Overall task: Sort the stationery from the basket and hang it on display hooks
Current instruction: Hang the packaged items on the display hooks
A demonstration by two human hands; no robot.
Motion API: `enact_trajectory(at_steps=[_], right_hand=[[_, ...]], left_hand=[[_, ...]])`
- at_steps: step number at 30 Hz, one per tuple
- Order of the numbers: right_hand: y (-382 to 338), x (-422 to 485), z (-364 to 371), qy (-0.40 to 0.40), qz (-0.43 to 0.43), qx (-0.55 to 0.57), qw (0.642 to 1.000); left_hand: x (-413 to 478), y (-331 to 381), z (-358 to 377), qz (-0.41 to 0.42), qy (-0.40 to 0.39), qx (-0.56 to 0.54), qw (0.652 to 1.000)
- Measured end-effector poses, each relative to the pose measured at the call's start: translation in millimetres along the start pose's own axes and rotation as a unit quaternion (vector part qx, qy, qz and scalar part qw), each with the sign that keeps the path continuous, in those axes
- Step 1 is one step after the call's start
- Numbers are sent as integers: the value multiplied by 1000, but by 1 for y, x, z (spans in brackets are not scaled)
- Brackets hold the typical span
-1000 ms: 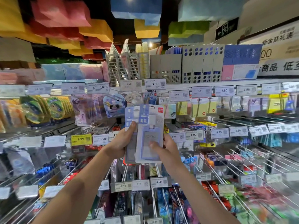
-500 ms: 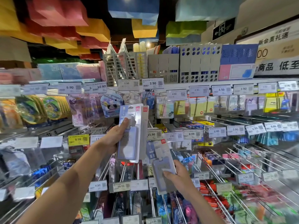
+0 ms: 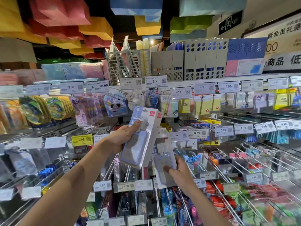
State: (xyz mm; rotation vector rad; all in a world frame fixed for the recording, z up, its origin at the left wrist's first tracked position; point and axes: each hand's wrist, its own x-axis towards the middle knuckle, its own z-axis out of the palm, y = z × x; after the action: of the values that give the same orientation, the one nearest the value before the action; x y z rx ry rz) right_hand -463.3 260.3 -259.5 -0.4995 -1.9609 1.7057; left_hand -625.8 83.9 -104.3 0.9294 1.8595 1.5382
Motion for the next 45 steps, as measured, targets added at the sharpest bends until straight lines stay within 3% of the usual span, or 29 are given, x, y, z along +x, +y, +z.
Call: enact_trajectory(at_steps=[10,30,37,41,45], right_hand=[[0,19,12,-14,-15,-7,1000],[22,56,24,42,-27,-16,999],[9,100,29,18,8,-185,983],[1,103,28,-6,33,-316,948],[-13,83,26,81,-4,-429,900]], left_hand=[[9,2,3,13,49,-84,995],[14,-1,-2,10,33,-76,996],[13,-3,0,13,21,-88,996],[11,-3,2,18,25,-84,996],[13,-7,0,30,20,-77,996]])
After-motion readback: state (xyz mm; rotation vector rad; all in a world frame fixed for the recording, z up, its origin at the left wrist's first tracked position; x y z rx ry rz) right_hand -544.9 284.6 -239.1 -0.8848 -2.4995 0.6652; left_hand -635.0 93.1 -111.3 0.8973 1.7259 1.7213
